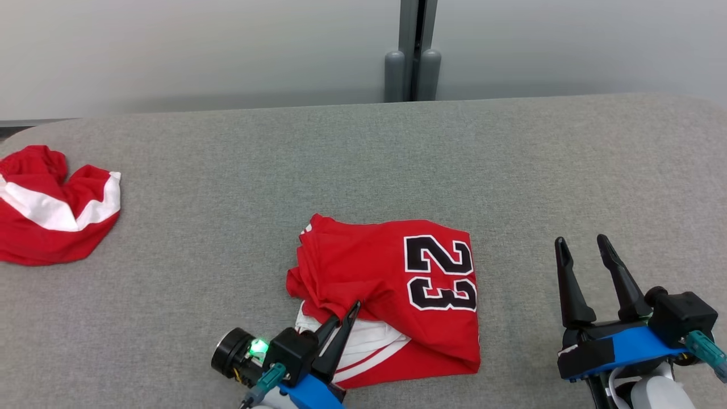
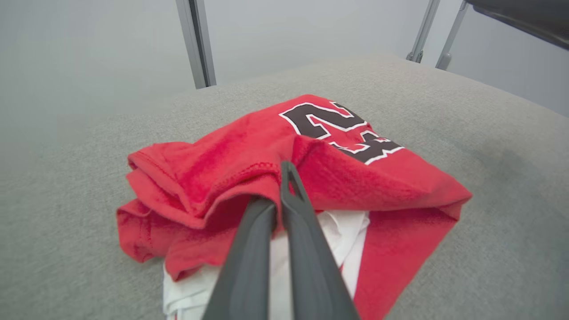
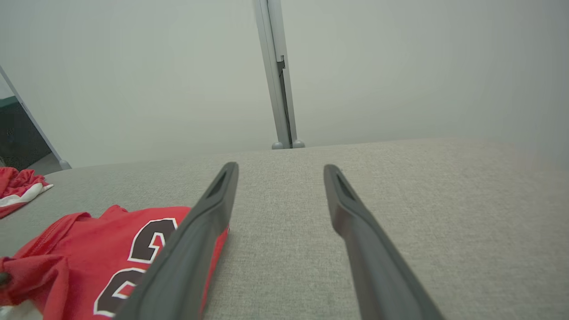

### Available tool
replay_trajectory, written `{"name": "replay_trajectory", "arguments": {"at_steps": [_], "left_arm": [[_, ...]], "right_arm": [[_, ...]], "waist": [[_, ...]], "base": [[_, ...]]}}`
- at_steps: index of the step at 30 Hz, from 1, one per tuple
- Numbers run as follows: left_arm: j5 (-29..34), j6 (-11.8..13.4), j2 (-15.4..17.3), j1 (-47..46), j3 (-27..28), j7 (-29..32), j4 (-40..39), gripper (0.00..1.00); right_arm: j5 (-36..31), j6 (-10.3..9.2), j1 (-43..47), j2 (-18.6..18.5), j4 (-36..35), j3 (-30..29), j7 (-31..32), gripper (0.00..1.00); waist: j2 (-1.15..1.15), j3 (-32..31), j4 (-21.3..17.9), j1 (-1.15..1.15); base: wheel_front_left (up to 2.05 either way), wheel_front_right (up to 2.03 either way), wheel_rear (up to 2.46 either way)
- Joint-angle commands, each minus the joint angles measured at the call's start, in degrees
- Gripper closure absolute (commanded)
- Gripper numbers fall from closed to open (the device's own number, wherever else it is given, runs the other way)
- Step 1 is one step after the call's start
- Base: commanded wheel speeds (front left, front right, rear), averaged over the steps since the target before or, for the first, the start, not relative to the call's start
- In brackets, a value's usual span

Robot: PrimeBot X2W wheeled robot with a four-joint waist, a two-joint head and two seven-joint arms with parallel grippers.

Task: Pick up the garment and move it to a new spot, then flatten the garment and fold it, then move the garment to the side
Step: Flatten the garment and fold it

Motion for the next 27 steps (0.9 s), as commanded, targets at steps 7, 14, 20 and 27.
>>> {"name": "replay_trajectory", "arguments": {"at_steps": [7,14,20,27], "left_arm": [[0.6,0.3,2.3,6.1,0.3,-0.2,-4.6,1.00],[0.1,0.6,3.8,8.3,0.1,-0.2,-5.0,1.00],[-0.2,1.7,4.2,7.5,1.1,-0.1,-3.2,1.00],[-1.1,2.3,3.9,7.3,1.8,-0.1,-3.2,0.00]], "right_arm": [[-0.4,0.01,1.1,-0.5,0.4,-1.2,-0.3,0.00],[-0.1,0.01,1.3,-1.1,0.7,-1.3,0.1,0.00],[0.0,0.01,1.4,-1.1,1.3,-0.8,0.3,0.00],[0.6,0.01,1.4,-1.6,2.3,-0.8,0.2,0.00]], "waist": [[0.00,-0.5,2.6,0.00],[0.00,-0.7,4.1,0.00],[0.00,-0.7,4.3,0.00],[0.00,-1.1,4.0,0.00]], "base": [[0.00,0.00,0.00],[0.00,0.00,0.00],[0.00,0.00,0.00],[0.00,0.00,0.00]]}}
